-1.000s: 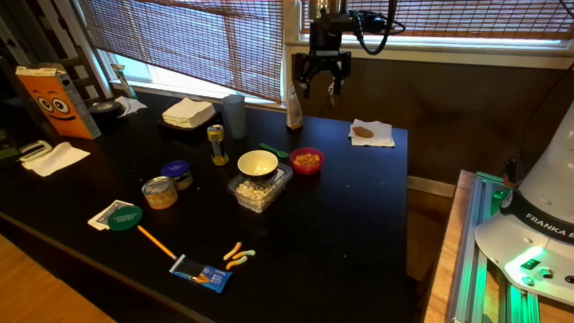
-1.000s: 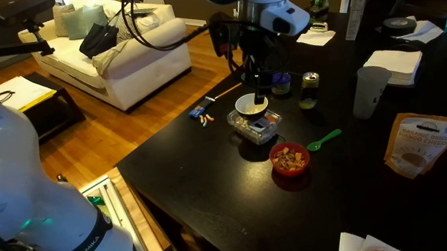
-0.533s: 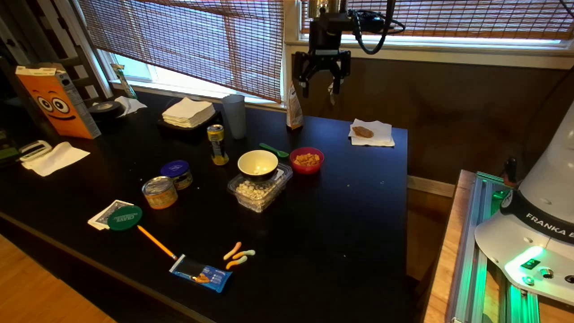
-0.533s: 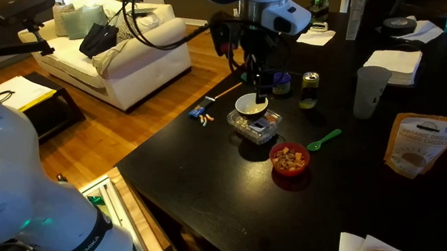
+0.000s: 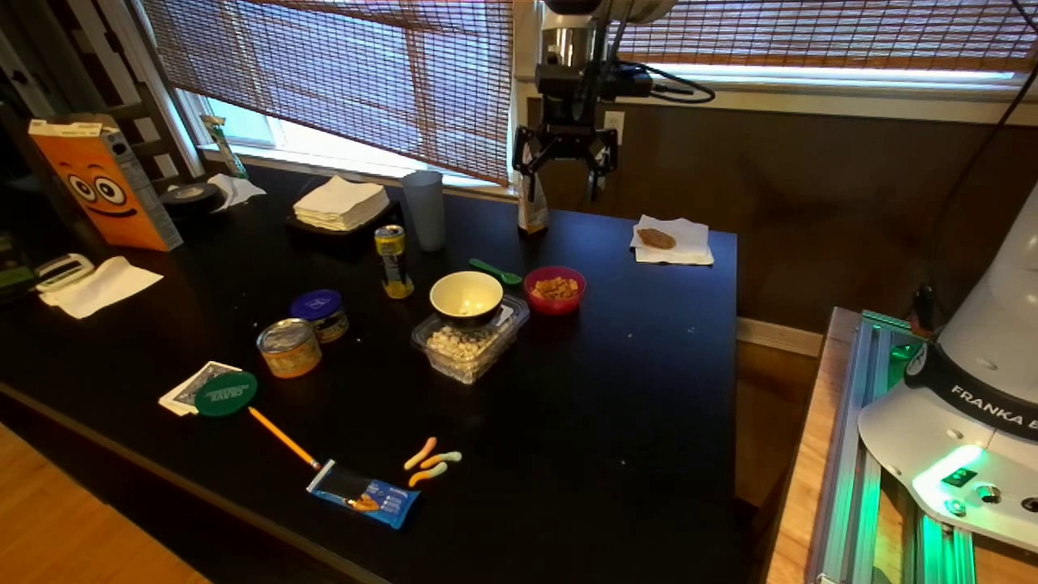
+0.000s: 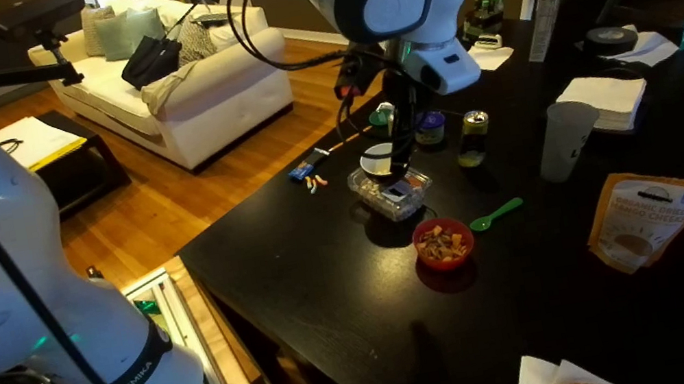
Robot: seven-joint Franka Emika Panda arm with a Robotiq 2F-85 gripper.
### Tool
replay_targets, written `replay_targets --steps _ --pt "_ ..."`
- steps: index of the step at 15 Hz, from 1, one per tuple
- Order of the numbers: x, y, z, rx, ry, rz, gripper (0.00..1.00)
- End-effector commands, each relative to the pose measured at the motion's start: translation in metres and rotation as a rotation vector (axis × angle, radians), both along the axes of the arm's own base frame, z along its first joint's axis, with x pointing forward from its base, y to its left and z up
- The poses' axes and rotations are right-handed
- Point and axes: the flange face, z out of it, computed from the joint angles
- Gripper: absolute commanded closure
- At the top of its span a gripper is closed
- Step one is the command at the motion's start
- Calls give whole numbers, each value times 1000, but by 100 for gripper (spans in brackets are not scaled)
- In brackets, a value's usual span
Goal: Pour the contents of the orange bowl into the ceramic bowl
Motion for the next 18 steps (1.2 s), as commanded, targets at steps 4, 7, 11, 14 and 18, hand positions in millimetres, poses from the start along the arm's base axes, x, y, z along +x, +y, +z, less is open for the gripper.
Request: replay_targets --steps 4,7,11,14,18 --pt "33 -7 -42 52 25 -261 0" --pt "43 -12 -63 5 11 -315 0" --pt "55 -15 -93 -39 -10 -350 0" --pt "68 -16 -110 -73 -31 -354 0" --pt "81 -18 -131 -134 -19 -347 0"
